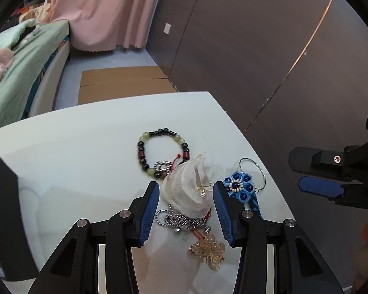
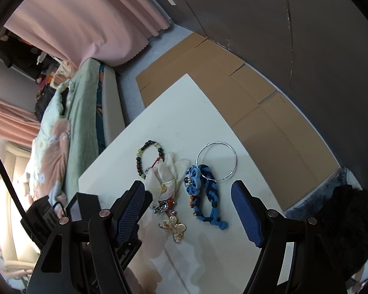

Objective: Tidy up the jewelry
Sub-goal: 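Move the left tool to the pile and grasp the white flower ornament, then lift the white flower with the left tool while the right tool grasps the blue flower keychain, then drop the white flower into the box with the left tool while the right tool drops the blue keychain in, then grasp the silver chain necklace in the pile with the left tool, then lift the silver chain toward the box with the left tool while the right tool grasps the gold butterfly pendant, then drop the silver chain into the black box with the left tool while the right tool drops the butterfly in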

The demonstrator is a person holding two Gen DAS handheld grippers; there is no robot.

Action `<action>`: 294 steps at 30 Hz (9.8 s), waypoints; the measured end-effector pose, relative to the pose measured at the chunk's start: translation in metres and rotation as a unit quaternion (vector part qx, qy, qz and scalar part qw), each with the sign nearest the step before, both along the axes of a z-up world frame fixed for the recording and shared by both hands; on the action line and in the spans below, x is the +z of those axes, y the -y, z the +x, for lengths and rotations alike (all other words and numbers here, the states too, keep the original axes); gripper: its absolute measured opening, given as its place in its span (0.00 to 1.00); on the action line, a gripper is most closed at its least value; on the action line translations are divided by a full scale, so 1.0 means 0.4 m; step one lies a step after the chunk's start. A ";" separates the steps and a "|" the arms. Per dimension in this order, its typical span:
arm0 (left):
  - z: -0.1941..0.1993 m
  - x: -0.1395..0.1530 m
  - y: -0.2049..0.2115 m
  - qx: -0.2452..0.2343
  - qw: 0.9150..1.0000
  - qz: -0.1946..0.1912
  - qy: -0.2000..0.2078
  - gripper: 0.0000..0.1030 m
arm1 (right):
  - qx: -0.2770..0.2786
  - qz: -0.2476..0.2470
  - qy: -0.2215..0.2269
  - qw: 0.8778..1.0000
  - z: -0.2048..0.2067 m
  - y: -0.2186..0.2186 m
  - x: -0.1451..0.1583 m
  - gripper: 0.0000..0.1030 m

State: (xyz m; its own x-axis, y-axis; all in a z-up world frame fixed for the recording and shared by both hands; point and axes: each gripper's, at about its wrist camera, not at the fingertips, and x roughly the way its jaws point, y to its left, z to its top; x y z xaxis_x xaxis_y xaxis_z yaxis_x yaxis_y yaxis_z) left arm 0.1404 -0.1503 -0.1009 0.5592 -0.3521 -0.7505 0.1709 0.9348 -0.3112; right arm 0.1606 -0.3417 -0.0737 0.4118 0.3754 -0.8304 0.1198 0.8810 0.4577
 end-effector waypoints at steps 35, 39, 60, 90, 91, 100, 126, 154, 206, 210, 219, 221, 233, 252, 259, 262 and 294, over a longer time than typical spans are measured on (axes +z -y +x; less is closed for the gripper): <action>-0.068 0.126 -0.117 0.039 0.997 -0.011 0.063 0.05 | 0.030 -0.032 -0.048 0.998 0.016 -0.032 -0.083 0.72; -0.071 0.134 -0.144 0.049 0.997 -0.017 0.065 0.05 | 0.033 -0.031 -0.046 0.998 0.027 -0.045 -0.090 0.59; -0.123 0.178 -0.235 0.082 0.993 -0.028 0.077 0.05 | 0.018 -0.090 -0.027 0.995 0.057 -0.107 -0.107 0.28; -0.241 0.230 -0.465 0.230 0.970 -0.020 0.071 0.06 | 0.078 0.043 0.158 0.984 -0.103 -0.247 0.095 0.07; -0.238 0.222 -0.473 0.232 0.970 -0.027 0.060 0.06 | 0.081 0.047 0.160 0.983 -0.108 -0.255 0.095 0.07; -0.229 0.179 -0.547 0.291 0.954 -0.072 0.013 0.14 | 0.126 0.109 0.175 0.970 -0.137 -0.352 0.105 0.07; -0.286 0.206 -0.627 0.396 0.913 -0.085 0.054 0.74 | 0.172 0.136 0.113 0.969 -0.107 -0.528 0.038 0.59; -0.163 0.147 -0.236 0.158 0.987 0.000 0.031 1.00 | -0.004 0.030 0.080 0.996 -0.119 -0.083 0.073 0.65; -0.076 0.032 -0.028 -0.005 1.000 -0.008 0.019 0.02 | -0.008 0.021 -0.048 0.999 -0.051 0.020 -0.040 0.65; -0.093 0.071 -0.049 0.002 0.999 -0.025 0.034 0.02 | 0.028 0.042 -0.058 0.997 -0.051 -0.017 -0.055 0.65; -0.142 0.164 -0.129 0.034 0.994 -0.074 0.070 0.02 | 0.076 -0.005 -0.050 0.996 -0.059 -0.100 -0.066 0.63; -0.150 0.183 -0.147 0.041 0.993 -0.084 0.078 0.02 | 0.090 -0.016 -0.048 0.995 -0.060 -0.122 -0.069 0.62; -0.212 0.306 -0.222 0.066 0.981 -0.123 0.138 0.02 | 0.151 -0.182 -0.048 0.970 -0.047 -0.258 -0.131 0.27; -0.259 0.479 -0.348 0.140 0.961 -0.117 0.206 0.02 | 0.118 0.004 0.007 0.993 -0.037 -0.179 -0.028 0.11; -0.260 0.435 -0.435 0.163 0.957 -0.141 0.192 0.02 | 0.149 0.052 0.054 0.986 -0.054 -0.272 0.020 0.11; -0.255 0.421 -0.470 0.174 0.956 -0.147 0.185 0.02 | 0.160 0.067 0.075 0.982 -0.070 -0.309 0.037 0.11; -0.221 0.277 -0.679 0.284 0.939 -0.184 0.064 0.70 | 0.237 0.120 0.121 0.956 -0.098 -0.657 0.029 0.12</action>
